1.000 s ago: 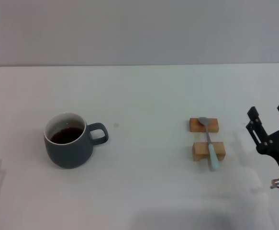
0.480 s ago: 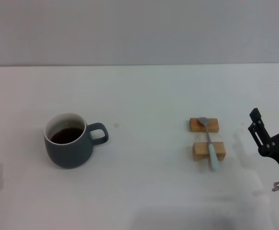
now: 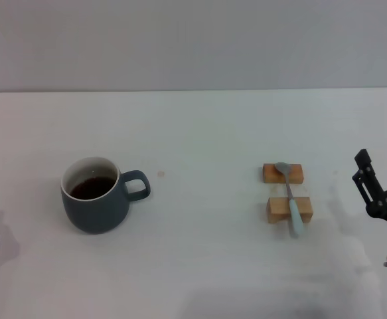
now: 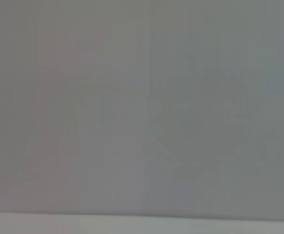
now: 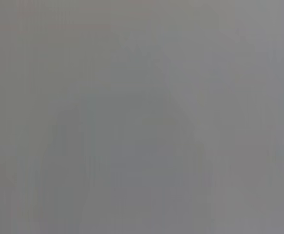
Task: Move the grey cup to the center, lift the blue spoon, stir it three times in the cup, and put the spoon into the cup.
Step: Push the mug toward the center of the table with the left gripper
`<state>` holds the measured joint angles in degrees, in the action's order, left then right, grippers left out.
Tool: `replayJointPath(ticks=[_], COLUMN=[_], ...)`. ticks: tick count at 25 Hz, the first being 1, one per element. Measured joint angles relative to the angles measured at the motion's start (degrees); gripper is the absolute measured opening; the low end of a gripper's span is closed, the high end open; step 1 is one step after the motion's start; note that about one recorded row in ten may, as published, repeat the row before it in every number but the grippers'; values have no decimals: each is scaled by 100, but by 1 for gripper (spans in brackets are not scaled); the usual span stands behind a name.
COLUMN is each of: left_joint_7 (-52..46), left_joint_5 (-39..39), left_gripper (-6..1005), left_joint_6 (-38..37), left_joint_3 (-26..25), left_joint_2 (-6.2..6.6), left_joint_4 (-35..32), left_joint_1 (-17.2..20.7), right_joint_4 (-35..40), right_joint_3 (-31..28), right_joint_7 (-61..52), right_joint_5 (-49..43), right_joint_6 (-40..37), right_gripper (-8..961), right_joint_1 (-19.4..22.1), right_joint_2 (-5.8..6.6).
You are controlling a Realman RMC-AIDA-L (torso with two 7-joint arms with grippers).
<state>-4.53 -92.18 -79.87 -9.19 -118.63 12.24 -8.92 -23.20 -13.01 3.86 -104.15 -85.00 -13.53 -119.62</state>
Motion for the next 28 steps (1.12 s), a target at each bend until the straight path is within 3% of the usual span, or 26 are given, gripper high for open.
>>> replayJointPath(ticks=[7, 12, 28], left_joint_7=[0, 11, 14], left_joint_5=[-2, -16, -360], left_gripper=[36, -2, -1], left_joint_6=[279, 363, 582], left_joint_3=[240, 287, 609], left_joint_2=[7, 9, 8], left_joint_4=[-24, -36, -143], left_joint_1=[-187, -292, -706], right_joint_4=[-25, -54, -67], right_joint_3=[0, 3, 153], right_joint_7=[0, 0, 1], right_joint_5=[1, -25, -52], right_joint_6=[-69, -101, -106], right_gripper=[724, 724, 723], right_joint_1=[-17, -31, 9], right_joint_2=[0, 0, 0])
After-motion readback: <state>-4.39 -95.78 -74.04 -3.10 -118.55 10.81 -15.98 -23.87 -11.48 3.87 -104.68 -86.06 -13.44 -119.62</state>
